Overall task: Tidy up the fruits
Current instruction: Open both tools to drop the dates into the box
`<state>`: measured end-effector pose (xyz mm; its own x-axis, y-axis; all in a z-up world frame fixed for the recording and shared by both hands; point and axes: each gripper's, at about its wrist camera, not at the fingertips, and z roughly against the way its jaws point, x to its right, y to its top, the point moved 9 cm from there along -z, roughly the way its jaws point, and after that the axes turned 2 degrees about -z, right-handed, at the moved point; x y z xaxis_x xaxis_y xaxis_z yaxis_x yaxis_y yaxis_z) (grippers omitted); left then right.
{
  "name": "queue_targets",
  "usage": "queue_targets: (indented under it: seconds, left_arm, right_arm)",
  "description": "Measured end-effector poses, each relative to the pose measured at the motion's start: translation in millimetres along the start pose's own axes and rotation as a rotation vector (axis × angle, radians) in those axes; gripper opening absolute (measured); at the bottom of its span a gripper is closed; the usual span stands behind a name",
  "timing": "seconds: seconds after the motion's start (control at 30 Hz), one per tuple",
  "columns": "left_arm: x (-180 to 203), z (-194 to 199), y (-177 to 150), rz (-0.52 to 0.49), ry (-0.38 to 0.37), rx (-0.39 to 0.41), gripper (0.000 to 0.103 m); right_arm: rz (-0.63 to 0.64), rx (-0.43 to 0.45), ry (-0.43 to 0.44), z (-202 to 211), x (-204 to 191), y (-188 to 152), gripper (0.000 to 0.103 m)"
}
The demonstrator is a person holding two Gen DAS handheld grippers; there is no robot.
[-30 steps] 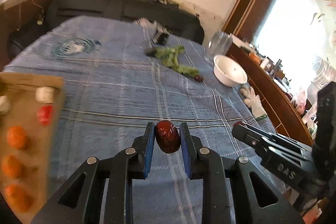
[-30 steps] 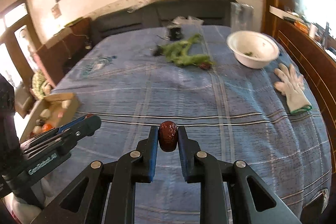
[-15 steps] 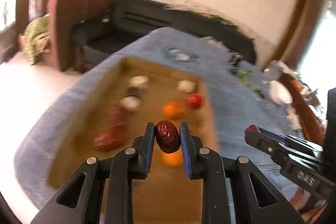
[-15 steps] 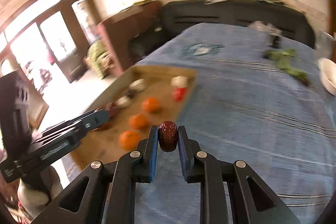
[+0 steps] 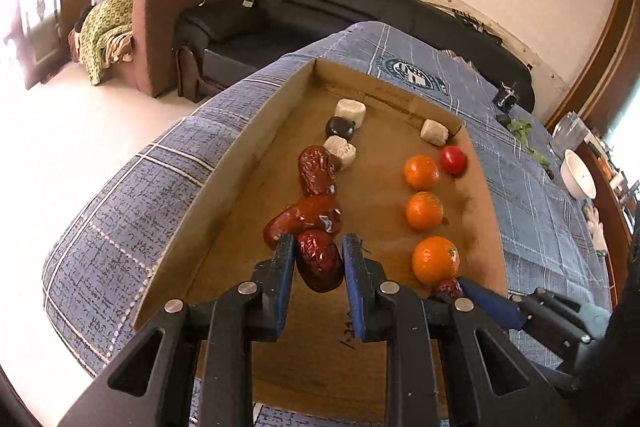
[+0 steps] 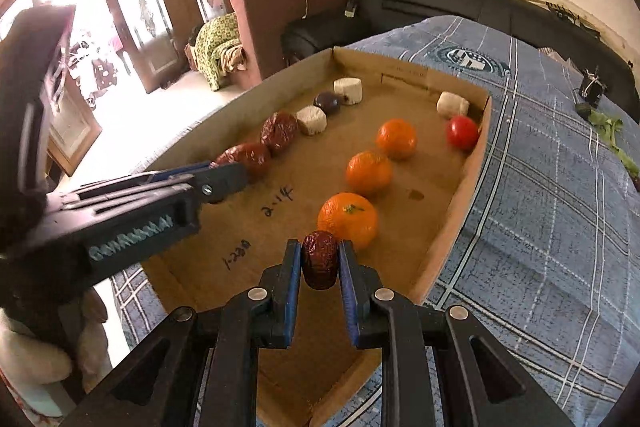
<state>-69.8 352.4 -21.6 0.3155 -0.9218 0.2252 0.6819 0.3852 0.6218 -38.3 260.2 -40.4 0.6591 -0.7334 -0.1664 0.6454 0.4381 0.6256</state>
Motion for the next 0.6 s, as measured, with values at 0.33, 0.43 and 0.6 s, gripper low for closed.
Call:
queue_targets:
  seconds: [0.33,0.43,0.6]
  left_arm:
    - [-0.4,32.3,14.0,0.037,0.002,0.080,0.057]
    - [3.5,47.0,18.0,0.018,0.036,0.125,0.060]
    - [17.3,71.0,25.2,-0.044,0.129,0.207,0.078]
  right_arm:
    - [0.010,0.038,0.008,15.3,-2.7,1.3,0.031]
    - [-0.027,0.073,0.017,31.5,5.2,4.8,0.039]
    - [-0.153,0.153,-0.002,65.7,41.2,7.0,0.050]
